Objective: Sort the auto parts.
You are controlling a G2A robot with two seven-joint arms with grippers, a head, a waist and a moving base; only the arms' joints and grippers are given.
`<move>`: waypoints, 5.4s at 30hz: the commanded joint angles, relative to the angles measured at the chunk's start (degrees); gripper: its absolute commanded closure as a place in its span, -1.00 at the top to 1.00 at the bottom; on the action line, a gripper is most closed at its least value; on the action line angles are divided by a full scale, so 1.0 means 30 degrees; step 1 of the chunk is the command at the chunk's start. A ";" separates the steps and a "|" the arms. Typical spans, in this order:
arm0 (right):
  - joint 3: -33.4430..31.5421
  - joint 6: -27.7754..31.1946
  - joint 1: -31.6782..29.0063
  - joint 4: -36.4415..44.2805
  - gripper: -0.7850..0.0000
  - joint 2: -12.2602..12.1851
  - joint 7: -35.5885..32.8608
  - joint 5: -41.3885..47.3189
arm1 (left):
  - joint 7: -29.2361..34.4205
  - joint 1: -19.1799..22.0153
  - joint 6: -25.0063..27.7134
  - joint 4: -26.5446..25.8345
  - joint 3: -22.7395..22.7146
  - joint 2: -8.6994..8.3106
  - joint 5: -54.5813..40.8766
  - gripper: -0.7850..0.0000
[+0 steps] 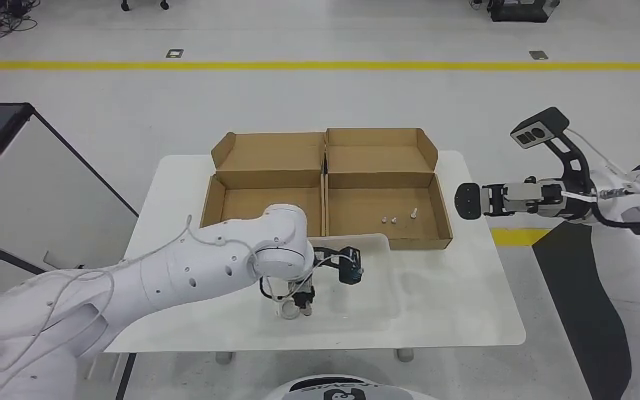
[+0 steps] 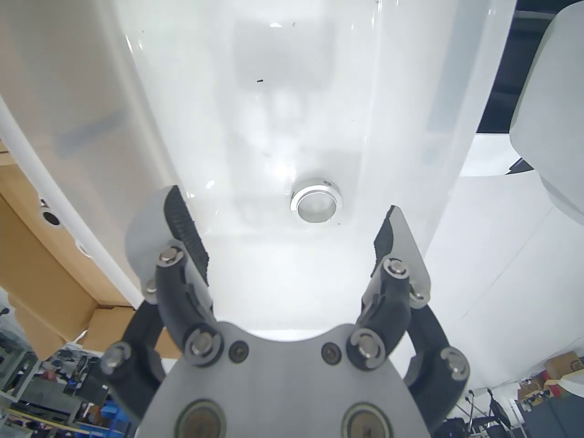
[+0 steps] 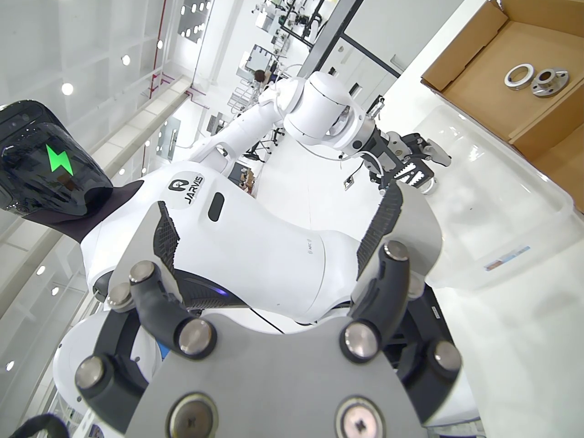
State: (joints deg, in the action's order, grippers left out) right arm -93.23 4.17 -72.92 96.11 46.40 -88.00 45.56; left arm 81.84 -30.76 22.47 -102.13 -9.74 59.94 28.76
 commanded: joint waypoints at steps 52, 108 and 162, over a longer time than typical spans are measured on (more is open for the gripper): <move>0.0000 0.0000 0.0000 0.0000 1.00 0.0000 0.0000 -0.0001 | -0.0103 -0.1814 0.0099 0.3410 0.0000 0.1244 0.1849 -0.03; 0.0000 0.0000 0.0000 0.0000 1.00 0.0000 0.0000 -0.0001 | -0.0578 -0.1440 0.0575 0.4891 0.0000 0.1443 0.1335 -0.33; 0.0000 0.0000 0.0000 0.0000 1.00 0.0000 0.0000 -0.0001 | -0.7129 -0.4462 0.4728 -0.1854 -1.1248 -0.3634 -0.3534 -1.00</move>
State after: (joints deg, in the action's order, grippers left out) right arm -93.23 4.17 -72.92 96.11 46.40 -88.00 45.56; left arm 62.66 -42.73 34.67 -107.75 -41.61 49.54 19.40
